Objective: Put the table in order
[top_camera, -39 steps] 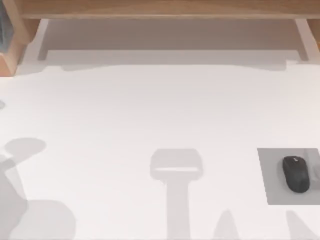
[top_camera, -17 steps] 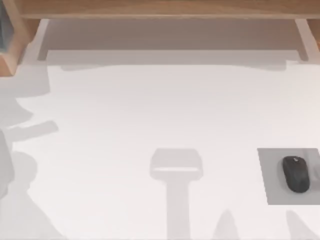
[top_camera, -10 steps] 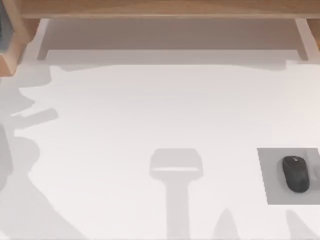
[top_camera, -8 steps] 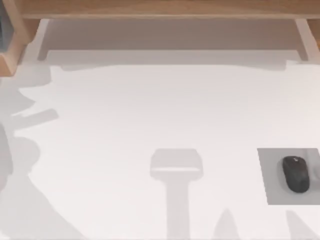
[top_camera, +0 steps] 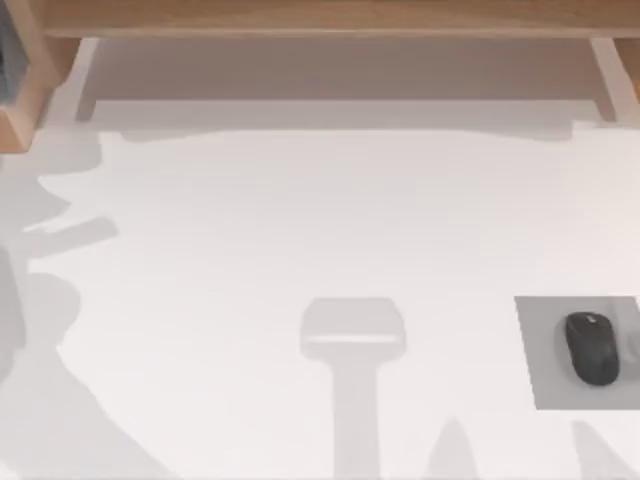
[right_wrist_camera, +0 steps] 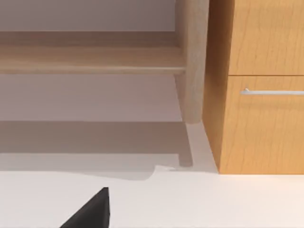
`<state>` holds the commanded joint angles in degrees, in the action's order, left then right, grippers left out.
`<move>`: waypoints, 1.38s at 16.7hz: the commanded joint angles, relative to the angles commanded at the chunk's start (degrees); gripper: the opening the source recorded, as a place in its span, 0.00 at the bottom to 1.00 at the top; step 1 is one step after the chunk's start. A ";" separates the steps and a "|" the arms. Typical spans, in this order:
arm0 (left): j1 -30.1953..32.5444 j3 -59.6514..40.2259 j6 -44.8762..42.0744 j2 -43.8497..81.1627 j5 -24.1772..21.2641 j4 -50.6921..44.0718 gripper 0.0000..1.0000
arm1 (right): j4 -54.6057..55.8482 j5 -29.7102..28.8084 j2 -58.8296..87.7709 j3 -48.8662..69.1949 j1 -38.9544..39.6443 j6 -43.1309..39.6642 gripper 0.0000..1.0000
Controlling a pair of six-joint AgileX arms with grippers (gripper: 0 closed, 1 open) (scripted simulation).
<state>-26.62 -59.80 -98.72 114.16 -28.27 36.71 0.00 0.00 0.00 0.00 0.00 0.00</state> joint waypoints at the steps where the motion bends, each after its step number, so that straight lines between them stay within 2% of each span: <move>1: 0.00 0.00 0.00 0.00 0.00 0.00 0.68 | 0.00 0.00 0.00 0.00 0.00 0.00 1.00; 5: 0.00 0.00 0.00 0.00 0.00 0.00 0.98 | 0.00 0.00 0.00 0.00 0.00 0.00 1.00; 6: 0.00 0.00 0.00 0.00 0.00 0.00 1.00 | 0.00 0.00 0.00 0.00 0.00 0.00 1.00; 15: -0.21 0.23 0.00 -0.24 -0.15 0.06 1.00 | 0.00 0.00 0.00 0.00 0.00 0.00 1.00; 23: -4.07 10.86 -1.38 -7.55 -3.64 2.65 1.00 | 0.00 0.00 0.00 0.00 0.00 0.00 1.00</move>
<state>-30.69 -48.94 -100.10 106.62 -31.91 39.36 0.00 0.00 0.00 0.00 0.00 0.00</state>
